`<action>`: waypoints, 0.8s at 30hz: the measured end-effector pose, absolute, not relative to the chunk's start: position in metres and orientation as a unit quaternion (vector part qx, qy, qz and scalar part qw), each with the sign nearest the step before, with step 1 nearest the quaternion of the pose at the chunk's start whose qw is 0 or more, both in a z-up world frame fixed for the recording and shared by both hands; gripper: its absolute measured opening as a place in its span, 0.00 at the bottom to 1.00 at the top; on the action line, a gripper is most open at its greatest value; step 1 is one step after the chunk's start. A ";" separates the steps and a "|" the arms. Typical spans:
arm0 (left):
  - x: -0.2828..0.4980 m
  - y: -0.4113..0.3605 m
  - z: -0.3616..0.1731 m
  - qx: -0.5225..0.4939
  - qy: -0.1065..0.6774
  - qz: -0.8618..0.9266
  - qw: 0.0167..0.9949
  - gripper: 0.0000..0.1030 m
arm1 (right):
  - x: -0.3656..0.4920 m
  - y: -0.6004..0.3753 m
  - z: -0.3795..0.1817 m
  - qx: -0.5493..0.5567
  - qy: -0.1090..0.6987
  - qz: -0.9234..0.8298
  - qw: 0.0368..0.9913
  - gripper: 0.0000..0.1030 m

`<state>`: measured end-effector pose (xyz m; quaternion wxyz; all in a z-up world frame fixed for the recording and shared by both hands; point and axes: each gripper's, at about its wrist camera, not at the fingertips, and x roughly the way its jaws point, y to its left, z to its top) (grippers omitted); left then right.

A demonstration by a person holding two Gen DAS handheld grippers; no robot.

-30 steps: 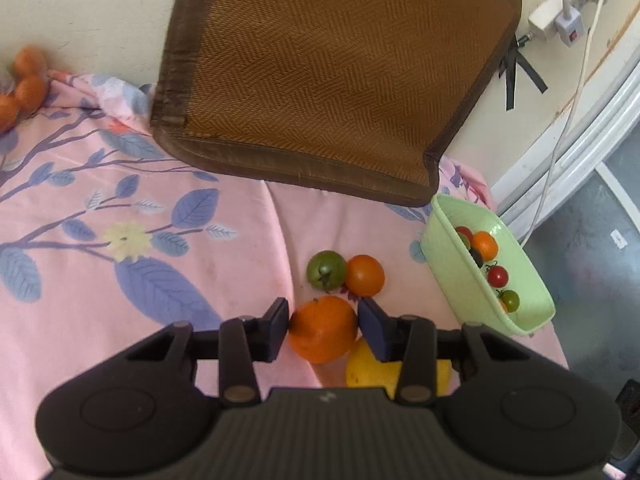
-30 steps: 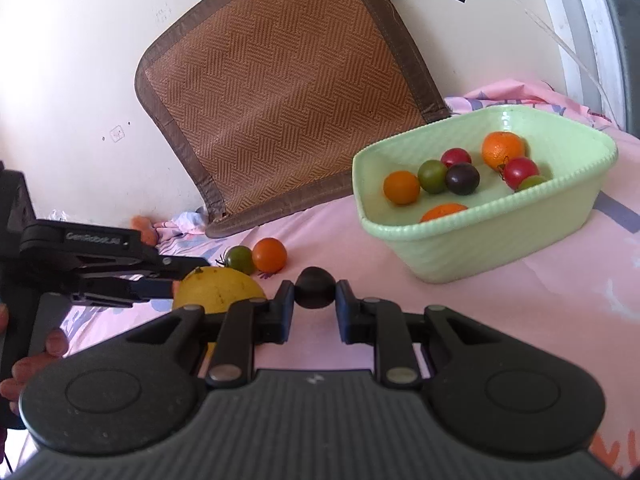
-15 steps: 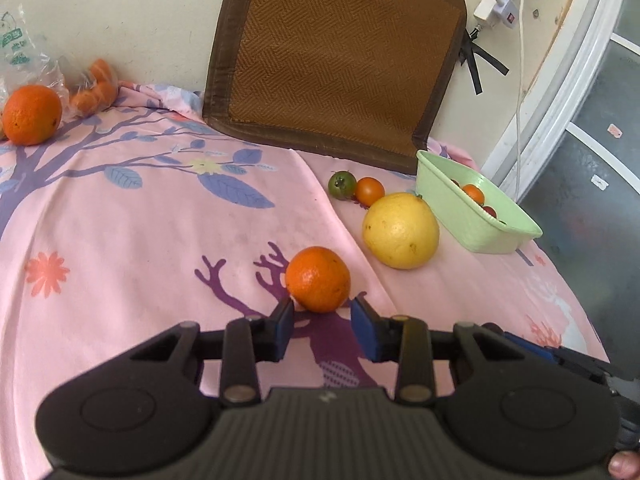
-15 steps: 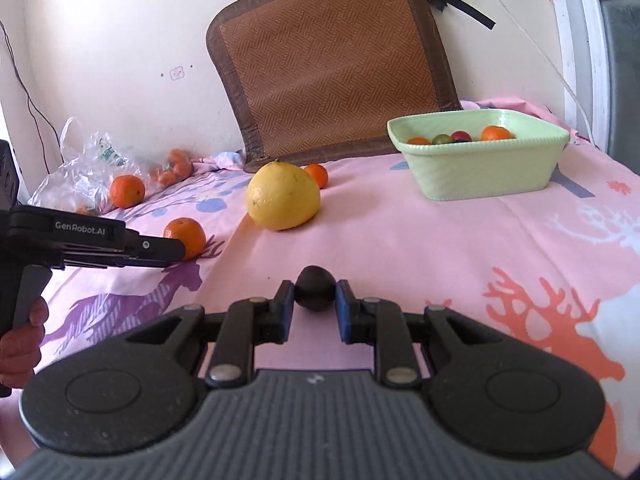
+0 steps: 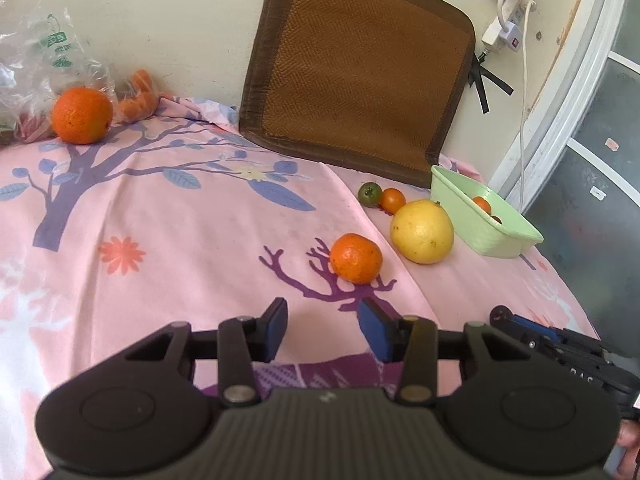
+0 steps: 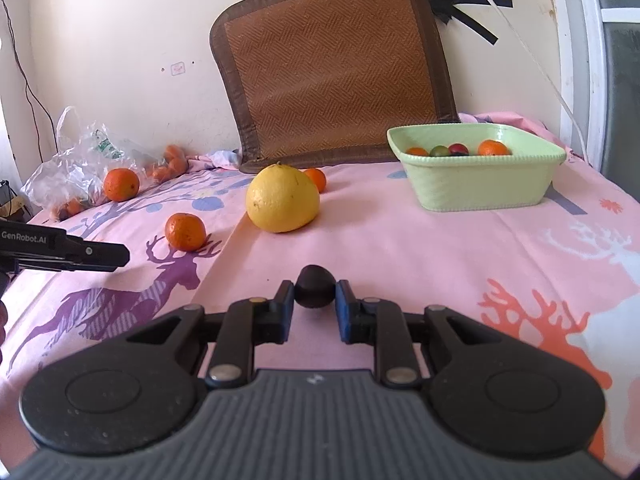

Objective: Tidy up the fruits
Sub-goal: 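Grasp a tangerine with the left tool while the right tool holds the plum, then carry plum and tangerine into the green basket and open both tools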

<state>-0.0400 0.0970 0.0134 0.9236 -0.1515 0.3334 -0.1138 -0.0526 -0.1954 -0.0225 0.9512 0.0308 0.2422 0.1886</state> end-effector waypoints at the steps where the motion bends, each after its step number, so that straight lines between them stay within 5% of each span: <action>1: -0.039 0.100 0.015 -0.152 0.330 -0.111 0.925 0.43 | -0.052 -0.195 -0.022 0.028 0.241 0.189 0.952 0.24; 3: -0.036 0.102 0.020 -0.145 0.323 -0.108 0.929 0.51 | -0.051 -0.193 -0.022 0.023 0.240 0.189 0.952 0.24; 13: 0.009 0.048 0.020 -0.048 0.319 -0.128 0.938 0.57 | -0.047 -0.194 -0.027 0.034 0.252 0.194 0.947 0.24; 15: 0.019 0.043 0.012 -0.032 0.332 -0.117 0.936 0.56 | -0.047 -0.197 -0.026 0.037 0.252 0.198 0.947 0.24; 17: 0.024 0.047 0.005 -0.064 0.348 -0.141 0.924 0.38 | -0.047 -0.202 -0.024 0.040 0.245 0.196 0.949 0.24; 24: 0.015 0.028 0.040 -0.111 0.335 -0.195 0.915 0.38 | -0.032 -0.240 -0.001 0.074 0.185 0.173 0.965 0.24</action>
